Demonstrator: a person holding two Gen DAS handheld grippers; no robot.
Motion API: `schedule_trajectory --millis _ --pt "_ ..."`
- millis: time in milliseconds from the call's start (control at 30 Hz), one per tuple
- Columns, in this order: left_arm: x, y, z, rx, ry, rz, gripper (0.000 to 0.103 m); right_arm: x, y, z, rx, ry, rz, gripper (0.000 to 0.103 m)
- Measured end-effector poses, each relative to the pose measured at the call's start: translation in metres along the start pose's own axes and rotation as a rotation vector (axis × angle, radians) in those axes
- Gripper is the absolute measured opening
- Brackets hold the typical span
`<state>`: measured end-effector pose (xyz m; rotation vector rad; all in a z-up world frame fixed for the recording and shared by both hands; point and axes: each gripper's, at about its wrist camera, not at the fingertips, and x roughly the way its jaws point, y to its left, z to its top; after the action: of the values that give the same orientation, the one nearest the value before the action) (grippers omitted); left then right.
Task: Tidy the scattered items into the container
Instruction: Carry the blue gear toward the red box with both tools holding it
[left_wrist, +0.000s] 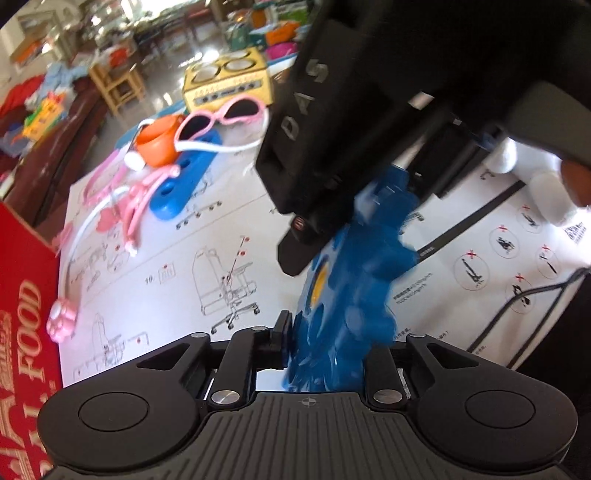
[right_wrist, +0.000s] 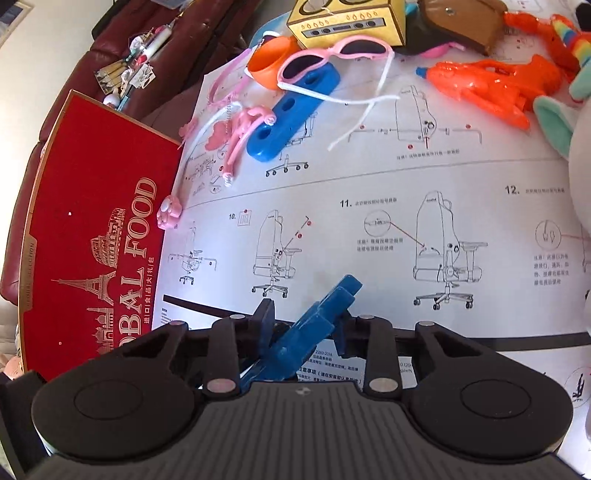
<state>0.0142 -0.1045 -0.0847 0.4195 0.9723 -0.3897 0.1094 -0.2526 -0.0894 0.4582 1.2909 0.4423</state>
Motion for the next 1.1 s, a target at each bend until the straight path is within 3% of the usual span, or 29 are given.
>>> schedule_trajectory --millis 67,200,267,300,400,500,900,1033,1100 --pt "0.003 0.001 0.0 -0.025 0.018 0.013 0.041 -0.001 0.0 -0.002 -0.004 -0.007 -0.003 0.037" --pt "0.003 -0.001 0.001 -0.041 0.024 0.032 0.042 -0.001 -0.003 -0.002 0.005 -0.01 0.001 0.037" --pt "0.002 -0.002 0.0 -0.04 0.021 0.037 0.025 -0.001 -0.004 -0.002 0.008 -0.012 0.003 0.037" --pt "0.002 -0.002 0.0 -0.034 0.018 0.044 0.021 -0.001 -0.004 -0.002 0.011 -0.011 0.004 0.038" --pt "0.0 0.001 -0.001 -0.044 0.013 0.017 0.018 0.0 -0.005 -0.002 0.024 -0.003 0.006 0.044" --pt "-0.001 -0.003 -0.004 -0.029 0.002 0.035 0.017 0.002 -0.01 -0.002 0.061 0.007 0.027 0.046" --pt "0.002 -0.005 -0.008 -0.024 0.0 0.051 0.019 0.006 -0.014 -0.006 0.062 0.016 0.048 0.043" --pt "0.005 -0.002 -0.008 -0.045 0.012 0.051 0.032 0.008 -0.012 -0.009 0.033 0.009 0.021 0.04" --pt "0.005 0.001 -0.007 -0.06 0.013 0.042 0.032 0.005 -0.009 -0.011 0.019 -0.014 0.005 0.04"
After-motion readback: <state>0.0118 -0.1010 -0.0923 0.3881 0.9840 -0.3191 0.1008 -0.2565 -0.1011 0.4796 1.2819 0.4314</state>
